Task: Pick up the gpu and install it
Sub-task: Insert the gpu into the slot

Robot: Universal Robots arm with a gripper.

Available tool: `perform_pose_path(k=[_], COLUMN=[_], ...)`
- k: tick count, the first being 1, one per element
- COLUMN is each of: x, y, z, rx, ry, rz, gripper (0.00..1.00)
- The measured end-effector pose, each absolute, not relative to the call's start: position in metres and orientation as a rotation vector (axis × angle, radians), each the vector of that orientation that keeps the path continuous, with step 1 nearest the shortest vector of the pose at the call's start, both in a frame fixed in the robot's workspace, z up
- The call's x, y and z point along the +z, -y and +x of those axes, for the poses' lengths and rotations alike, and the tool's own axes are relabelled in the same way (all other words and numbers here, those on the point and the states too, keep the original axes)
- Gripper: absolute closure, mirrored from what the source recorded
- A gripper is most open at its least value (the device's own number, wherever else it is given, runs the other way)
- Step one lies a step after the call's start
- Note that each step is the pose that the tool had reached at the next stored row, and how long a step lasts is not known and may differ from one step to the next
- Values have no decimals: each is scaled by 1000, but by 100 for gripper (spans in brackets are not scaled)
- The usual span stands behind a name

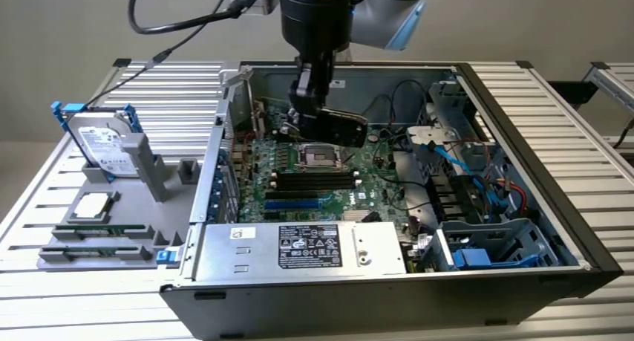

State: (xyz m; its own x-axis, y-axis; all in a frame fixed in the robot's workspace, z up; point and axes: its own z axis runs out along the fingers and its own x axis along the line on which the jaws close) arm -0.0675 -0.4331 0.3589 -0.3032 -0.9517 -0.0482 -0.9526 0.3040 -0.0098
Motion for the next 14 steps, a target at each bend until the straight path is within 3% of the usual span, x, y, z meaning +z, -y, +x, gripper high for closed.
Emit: perform_pose_path(k=[14], x=[354], y=[433], z=[-67], rx=[22], ry=[-2264], rz=[-2125], gripper=[73])
